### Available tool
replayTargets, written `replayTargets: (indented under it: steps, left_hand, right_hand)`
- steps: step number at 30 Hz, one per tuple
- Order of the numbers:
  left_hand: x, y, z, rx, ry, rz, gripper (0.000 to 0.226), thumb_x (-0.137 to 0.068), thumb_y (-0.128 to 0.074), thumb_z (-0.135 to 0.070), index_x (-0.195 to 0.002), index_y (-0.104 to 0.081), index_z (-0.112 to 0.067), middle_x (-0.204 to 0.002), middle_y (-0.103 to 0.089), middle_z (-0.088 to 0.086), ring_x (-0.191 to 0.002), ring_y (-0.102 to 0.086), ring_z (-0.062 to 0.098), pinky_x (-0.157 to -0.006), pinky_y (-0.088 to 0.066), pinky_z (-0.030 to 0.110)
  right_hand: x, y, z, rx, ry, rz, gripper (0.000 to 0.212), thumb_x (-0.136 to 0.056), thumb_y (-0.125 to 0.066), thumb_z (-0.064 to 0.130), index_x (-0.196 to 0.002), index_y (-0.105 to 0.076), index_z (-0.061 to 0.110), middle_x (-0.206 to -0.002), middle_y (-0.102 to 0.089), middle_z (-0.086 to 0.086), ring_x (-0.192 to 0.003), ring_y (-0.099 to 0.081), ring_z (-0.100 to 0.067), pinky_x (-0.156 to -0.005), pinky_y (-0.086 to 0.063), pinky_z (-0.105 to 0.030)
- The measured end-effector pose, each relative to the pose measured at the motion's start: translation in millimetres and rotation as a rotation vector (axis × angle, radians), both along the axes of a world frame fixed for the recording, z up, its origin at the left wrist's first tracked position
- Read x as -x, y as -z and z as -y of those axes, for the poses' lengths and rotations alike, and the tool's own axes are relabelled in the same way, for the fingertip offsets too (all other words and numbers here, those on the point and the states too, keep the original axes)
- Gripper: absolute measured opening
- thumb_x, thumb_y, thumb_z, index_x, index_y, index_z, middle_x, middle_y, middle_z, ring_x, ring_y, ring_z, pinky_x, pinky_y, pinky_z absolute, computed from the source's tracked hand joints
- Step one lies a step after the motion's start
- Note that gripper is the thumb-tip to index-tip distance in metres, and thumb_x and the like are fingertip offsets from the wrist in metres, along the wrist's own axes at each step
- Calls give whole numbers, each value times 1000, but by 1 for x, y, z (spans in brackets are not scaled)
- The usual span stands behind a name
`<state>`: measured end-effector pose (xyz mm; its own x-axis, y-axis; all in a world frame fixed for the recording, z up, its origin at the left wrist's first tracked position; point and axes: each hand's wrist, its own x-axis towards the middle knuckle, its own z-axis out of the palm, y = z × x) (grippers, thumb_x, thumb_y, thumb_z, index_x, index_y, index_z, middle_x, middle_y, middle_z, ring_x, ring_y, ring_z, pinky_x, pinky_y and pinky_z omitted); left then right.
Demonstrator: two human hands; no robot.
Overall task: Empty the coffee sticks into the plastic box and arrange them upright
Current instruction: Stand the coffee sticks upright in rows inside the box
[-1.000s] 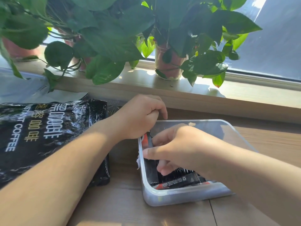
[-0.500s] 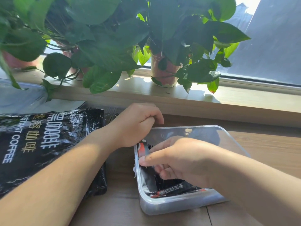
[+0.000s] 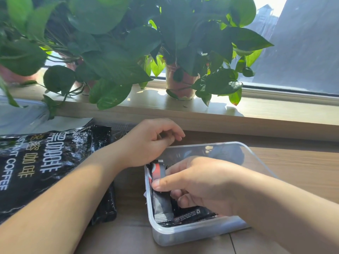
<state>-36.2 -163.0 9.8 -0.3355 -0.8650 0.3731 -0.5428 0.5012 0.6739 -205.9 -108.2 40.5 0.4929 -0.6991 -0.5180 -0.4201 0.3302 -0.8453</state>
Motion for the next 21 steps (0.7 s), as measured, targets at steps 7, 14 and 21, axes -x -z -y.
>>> replayTargets:
  steps: [7, 14, 21]
  left_hand:
    - [0, 0, -1, -18, 0, -23, 27, -99, -53, -7, -103, -71, -28, -98, -71, -12, -95, -65, 7, -77, -48, 16]
    - [2, -1, -2, -54, 17, -51, 34, -96, -54, 3, -103, -71, -25, -96, -71, -12, -92, -63, 3, -76, -46, 12]
    - [0, -3, -3, 80, 54, 56, 31, -94, -60, 0, -100, -72, -28, -102, -67, -10, -86, -64, 12, -75, -51, 24]
  right_hand:
    - [16, -9, -1, 164, -7, -96, 13, -83, -81, 20, -89, -75, 10, -79, -67, -2, -65, -54, -10, -62, -48, -20]
    - [70, -47, 7, 656, 143, -343, 8, -75, -84, 26, -82, -81, 29, -76, -79, 7, -77, -76, -17, -81, -61, -37]
    - [112, -56, 34, 869, 106, -891, 34, -75, -84, 26, -54, -61, 12, -49, -50, 4, -47, -41, -16, -44, -30, -21]
